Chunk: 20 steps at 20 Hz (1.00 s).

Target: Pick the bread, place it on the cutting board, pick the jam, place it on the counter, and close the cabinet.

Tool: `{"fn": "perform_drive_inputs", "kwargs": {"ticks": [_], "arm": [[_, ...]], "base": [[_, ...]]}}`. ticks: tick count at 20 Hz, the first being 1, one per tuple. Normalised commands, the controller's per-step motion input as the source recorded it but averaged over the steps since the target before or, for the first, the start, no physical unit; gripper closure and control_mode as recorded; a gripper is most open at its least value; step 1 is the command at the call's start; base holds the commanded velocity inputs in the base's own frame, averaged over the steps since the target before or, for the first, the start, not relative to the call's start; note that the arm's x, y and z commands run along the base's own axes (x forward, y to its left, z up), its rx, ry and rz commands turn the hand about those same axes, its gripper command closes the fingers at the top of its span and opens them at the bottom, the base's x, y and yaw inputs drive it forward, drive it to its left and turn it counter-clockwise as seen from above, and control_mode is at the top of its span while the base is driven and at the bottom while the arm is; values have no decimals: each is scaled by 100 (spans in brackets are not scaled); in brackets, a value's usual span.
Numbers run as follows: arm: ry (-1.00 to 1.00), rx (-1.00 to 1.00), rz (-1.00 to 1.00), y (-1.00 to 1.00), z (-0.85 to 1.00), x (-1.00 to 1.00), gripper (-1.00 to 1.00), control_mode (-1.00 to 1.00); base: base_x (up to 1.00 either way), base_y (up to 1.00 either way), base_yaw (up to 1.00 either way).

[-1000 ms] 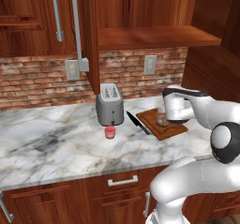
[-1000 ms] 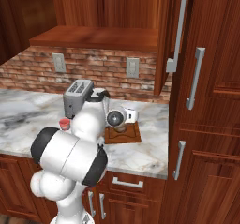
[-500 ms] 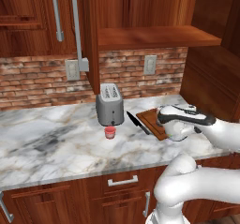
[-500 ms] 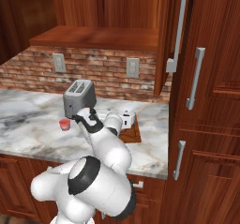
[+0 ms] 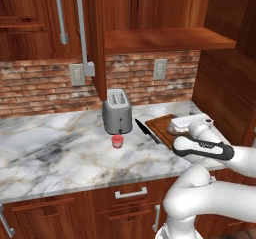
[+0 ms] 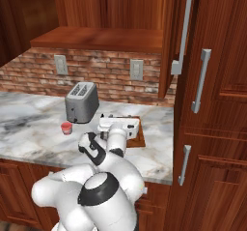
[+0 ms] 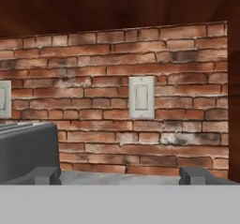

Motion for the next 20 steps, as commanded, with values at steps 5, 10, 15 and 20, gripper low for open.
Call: {"fn": "perform_drive_inputs", "kwargs": {"ticks": [5, 10, 15, 20], "arm": [[-13, 0, 0, 0, 35, -20, -100, -100], [-10, 0, 0, 0, 39, -22, -100, -100], [-6, 0, 0, 0, 34, -18, -100, -100], [-2, 0, 0, 0, 36, -15, -100, -100]], "base": [[0, 0, 0], [0, 0, 0], [0, 0, 0], [0, 0, 0]]}}
